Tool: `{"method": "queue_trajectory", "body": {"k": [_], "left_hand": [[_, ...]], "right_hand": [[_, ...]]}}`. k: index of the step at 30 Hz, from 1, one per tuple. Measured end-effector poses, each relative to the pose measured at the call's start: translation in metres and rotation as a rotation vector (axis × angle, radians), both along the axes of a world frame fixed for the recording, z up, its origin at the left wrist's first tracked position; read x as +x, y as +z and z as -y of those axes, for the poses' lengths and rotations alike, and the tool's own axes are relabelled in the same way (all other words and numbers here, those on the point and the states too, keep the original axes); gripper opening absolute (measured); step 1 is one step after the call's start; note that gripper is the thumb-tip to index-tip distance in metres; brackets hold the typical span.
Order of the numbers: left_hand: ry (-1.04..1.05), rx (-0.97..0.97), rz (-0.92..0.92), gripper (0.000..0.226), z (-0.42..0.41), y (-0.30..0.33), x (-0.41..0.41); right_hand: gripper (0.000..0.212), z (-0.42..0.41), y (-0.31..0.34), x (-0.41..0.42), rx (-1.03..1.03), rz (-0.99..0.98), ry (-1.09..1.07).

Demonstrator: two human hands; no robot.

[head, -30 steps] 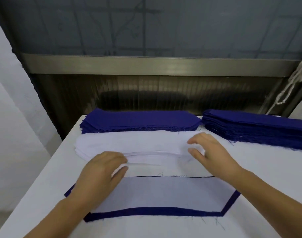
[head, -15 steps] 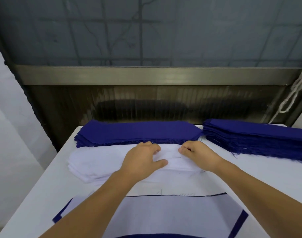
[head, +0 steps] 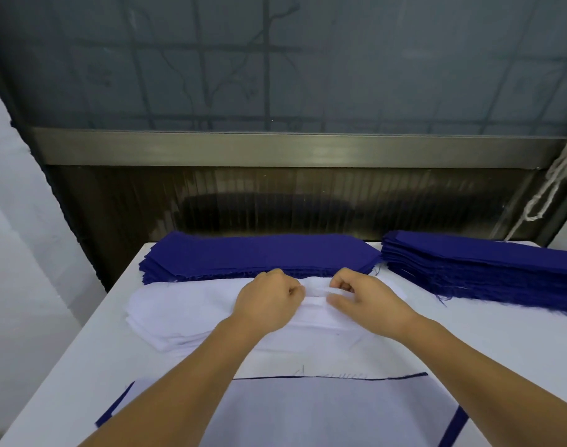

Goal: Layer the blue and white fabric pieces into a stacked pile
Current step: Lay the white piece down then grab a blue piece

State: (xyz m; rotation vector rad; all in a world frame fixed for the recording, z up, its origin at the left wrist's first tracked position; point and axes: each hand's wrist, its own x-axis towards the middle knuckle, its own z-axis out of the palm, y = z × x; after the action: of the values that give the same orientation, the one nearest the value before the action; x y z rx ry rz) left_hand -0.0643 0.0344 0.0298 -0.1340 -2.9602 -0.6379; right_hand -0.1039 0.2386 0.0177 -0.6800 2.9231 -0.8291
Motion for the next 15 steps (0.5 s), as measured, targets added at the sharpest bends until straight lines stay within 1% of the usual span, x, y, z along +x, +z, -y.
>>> {"method": "queue_trajectory", "body": {"k": [1,3,4,6,10,13,15], "left_hand": [[-0.003,0.013,-0.004,0.036,0.0,0.001,0.0],[-0.003,-0.022,-0.026,0.024,0.002,0.001,0.003],[-0.003,-0.056,-0.057,0.022,0.005,0.0,0.005],[0.008,-0.117,-0.111,0.027,0.016,-0.006,0.008],[0.072,-0.207,-0.176,0.018,0.062,-0.006,0.031],[0.093,-0.259,-0.168,0.024,0.1,0.002,0.057],[0.083,-0.299,-0.154,0.025,0.116,0.011,0.079]], "right_hand": [[0.004,0.0,0.001,-0.001,-0.037,0.033,-0.011],[0.008,-0.001,0.003,-0.002,-0.076,0.065,-0.011],[0.011,-0.002,0.005,-0.003,-0.079,0.069,-0.003],[0.015,-0.004,0.007,-0.002,-0.07,0.066,0.006],[0.013,-0.014,0.009,0.005,-0.042,0.014,-0.017],[0.011,-0.025,0.012,0.021,-0.041,-0.113,-0.009],[0.007,-0.035,0.013,0.039,-0.019,-0.282,-0.008]]}}
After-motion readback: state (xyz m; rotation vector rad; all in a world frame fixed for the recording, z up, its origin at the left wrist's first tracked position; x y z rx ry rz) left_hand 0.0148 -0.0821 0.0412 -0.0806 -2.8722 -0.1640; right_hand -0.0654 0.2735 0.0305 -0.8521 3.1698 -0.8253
